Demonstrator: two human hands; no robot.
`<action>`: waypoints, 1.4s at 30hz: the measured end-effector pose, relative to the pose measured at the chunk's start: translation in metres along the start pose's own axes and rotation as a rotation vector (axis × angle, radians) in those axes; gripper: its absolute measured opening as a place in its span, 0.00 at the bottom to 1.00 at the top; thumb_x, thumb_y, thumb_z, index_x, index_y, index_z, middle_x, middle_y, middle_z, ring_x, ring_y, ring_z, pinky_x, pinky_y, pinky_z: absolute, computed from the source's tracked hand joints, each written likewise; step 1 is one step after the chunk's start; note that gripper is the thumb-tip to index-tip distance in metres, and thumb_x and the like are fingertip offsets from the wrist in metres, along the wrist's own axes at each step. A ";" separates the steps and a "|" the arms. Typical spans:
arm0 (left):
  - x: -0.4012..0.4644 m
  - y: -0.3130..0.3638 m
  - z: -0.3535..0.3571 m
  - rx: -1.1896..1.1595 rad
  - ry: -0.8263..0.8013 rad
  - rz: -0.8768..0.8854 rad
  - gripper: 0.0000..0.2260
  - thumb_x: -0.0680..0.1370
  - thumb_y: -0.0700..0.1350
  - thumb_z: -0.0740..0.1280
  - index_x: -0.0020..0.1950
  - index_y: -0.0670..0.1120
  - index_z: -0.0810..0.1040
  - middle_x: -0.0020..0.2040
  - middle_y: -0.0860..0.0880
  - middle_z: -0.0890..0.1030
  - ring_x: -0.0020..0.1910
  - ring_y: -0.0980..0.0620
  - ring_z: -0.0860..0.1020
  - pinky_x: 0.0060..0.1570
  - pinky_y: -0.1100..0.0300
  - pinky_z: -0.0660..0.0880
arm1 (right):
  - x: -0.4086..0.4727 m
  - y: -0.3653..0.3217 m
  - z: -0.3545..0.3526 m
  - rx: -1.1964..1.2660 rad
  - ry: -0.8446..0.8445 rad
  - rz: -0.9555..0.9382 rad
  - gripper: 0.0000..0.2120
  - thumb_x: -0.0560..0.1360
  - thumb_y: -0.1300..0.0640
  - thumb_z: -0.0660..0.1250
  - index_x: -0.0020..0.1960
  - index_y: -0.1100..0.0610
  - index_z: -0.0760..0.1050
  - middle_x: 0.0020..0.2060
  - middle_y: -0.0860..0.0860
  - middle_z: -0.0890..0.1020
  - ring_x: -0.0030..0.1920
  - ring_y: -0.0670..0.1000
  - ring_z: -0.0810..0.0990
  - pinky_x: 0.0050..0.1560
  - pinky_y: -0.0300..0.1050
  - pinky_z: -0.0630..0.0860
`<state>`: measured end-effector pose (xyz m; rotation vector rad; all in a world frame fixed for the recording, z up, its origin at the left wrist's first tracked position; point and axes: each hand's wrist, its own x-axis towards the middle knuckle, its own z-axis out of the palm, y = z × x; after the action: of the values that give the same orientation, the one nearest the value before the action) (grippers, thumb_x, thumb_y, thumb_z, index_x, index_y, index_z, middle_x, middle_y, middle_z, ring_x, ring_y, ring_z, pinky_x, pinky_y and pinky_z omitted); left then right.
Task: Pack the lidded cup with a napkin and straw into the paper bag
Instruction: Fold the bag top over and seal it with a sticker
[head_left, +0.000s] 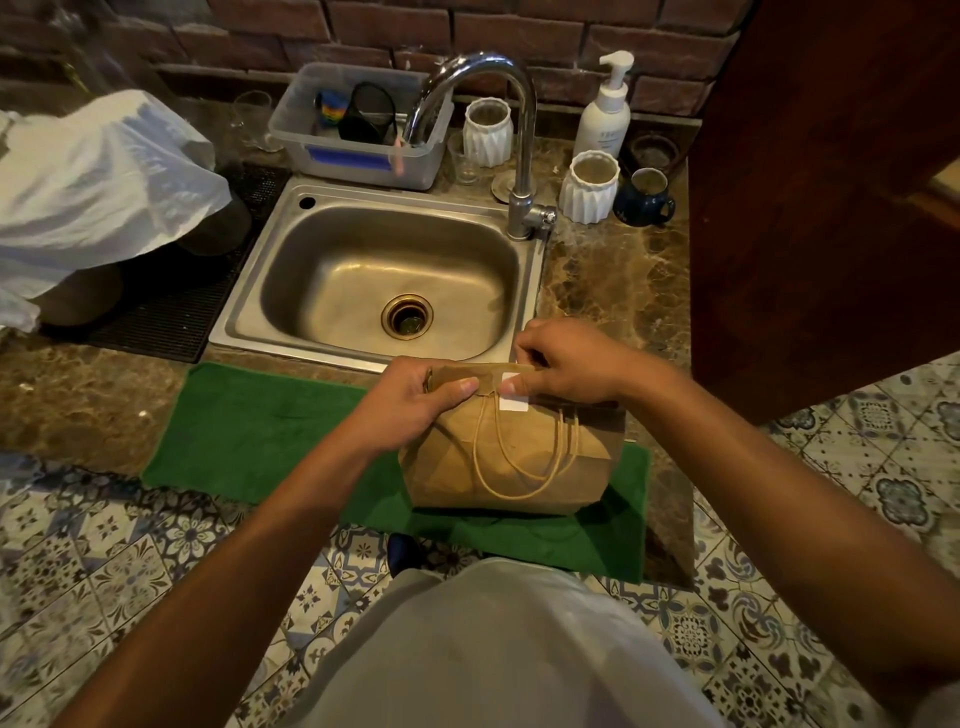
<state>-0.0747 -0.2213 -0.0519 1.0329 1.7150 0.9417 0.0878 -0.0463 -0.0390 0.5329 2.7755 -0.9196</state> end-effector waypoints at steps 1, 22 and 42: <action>0.000 -0.001 0.000 0.002 -0.007 0.003 0.10 0.80 0.45 0.70 0.40 0.52 0.83 0.33 0.58 0.83 0.34 0.62 0.80 0.37 0.66 0.74 | 0.001 -0.001 0.001 -0.040 -0.016 0.009 0.19 0.74 0.38 0.71 0.39 0.52 0.70 0.38 0.47 0.73 0.38 0.50 0.71 0.37 0.48 0.66; -0.001 -0.007 0.000 -0.017 -0.010 0.012 0.09 0.80 0.44 0.71 0.39 0.51 0.82 0.33 0.56 0.83 0.35 0.60 0.79 0.38 0.62 0.74 | 0.001 -0.009 0.008 -0.123 -0.016 0.077 0.24 0.67 0.34 0.75 0.42 0.53 0.74 0.38 0.49 0.76 0.40 0.51 0.74 0.40 0.51 0.73; -0.017 -0.019 0.000 -0.166 0.170 -0.065 0.03 0.80 0.44 0.70 0.51 0.48 0.83 0.40 0.59 0.87 0.41 0.64 0.83 0.40 0.70 0.77 | -0.074 0.034 0.052 0.861 0.375 0.297 0.06 0.79 0.51 0.70 0.54 0.47 0.84 0.50 0.47 0.88 0.52 0.45 0.85 0.56 0.47 0.79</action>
<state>-0.0750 -0.2443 -0.0638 0.8032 1.7636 1.1368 0.1714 -0.0727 -0.0792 1.2984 2.3296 -2.0888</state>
